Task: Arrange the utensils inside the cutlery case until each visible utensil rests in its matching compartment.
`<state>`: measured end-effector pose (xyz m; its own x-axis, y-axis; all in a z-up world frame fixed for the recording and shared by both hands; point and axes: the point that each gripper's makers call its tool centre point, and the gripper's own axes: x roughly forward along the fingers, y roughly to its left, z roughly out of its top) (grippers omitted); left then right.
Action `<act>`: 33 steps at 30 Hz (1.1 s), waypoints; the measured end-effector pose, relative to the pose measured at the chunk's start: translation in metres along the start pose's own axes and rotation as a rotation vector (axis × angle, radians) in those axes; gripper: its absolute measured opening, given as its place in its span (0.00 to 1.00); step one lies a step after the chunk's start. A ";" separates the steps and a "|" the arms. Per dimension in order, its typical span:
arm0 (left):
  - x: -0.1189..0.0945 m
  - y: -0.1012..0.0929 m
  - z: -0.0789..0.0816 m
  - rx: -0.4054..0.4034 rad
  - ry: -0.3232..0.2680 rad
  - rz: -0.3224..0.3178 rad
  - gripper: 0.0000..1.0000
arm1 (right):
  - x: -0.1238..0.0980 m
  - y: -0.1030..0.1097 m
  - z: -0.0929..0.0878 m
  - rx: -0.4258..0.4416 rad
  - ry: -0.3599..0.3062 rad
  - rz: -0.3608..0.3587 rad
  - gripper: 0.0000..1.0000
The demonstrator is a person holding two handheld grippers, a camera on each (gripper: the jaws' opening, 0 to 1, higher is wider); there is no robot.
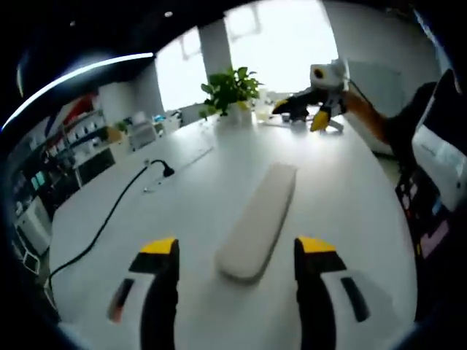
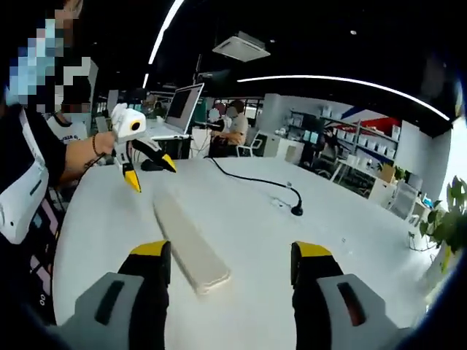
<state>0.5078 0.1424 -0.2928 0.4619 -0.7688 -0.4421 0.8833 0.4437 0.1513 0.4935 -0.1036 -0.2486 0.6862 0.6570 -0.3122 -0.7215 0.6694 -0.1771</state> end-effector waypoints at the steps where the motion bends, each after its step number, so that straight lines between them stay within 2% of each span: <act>1: -0.003 0.002 0.001 0.011 -0.016 0.030 0.67 | -0.005 -0.001 0.000 0.005 -0.010 -0.019 0.69; 3: -0.010 -0.004 -0.003 0.050 -0.014 0.050 0.66 | -0.015 0.001 -0.001 0.015 -0.025 -0.034 0.70; 4: -0.012 -0.004 -0.004 0.052 -0.022 0.072 0.65 | -0.023 0.001 0.000 0.050 -0.055 -0.058 0.70; 7: -0.020 -0.006 -0.005 0.047 -0.061 0.123 0.67 | -0.041 0.005 -0.006 0.086 -0.082 -0.081 0.70; 11: -0.034 -0.004 -0.002 0.010 -0.115 0.179 0.68 | -0.058 0.003 -0.014 0.116 -0.102 -0.153 0.70; 13: -0.043 -0.002 0.002 -0.004 -0.150 0.216 0.68 | -0.064 0.010 -0.011 0.183 -0.161 -0.159 0.71; 15: -0.050 -0.002 0.003 0.003 -0.184 0.242 0.67 | -0.070 0.018 -0.004 0.207 -0.232 -0.171 0.71; 19: -0.062 -0.001 -0.004 -0.010 -0.189 0.303 0.69 | -0.077 0.023 -0.001 0.193 -0.260 -0.230 0.73; 22: -0.071 0.003 -0.004 -0.030 -0.221 0.344 0.69 | -0.084 0.018 -0.002 0.196 -0.278 -0.292 0.75; 25: -0.079 0.003 -0.003 -0.083 -0.262 0.354 0.72 | -0.089 0.017 -0.006 0.170 -0.275 -0.329 0.78; 27: -0.078 0.001 -0.004 -0.141 -0.276 0.345 0.78 | -0.095 0.015 -0.004 0.108 -0.296 -0.370 0.80; 33: -0.084 0.000 -0.002 -0.144 -0.311 0.361 0.92 | -0.112 0.007 -0.012 0.069 -0.275 -0.457 0.86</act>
<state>0.4690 0.2083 -0.2568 0.7574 -0.6458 -0.0959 0.6529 0.7489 0.1131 0.4109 -0.1764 -0.2260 0.9343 0.3541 0.0403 -0.3425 0.9235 -0.1729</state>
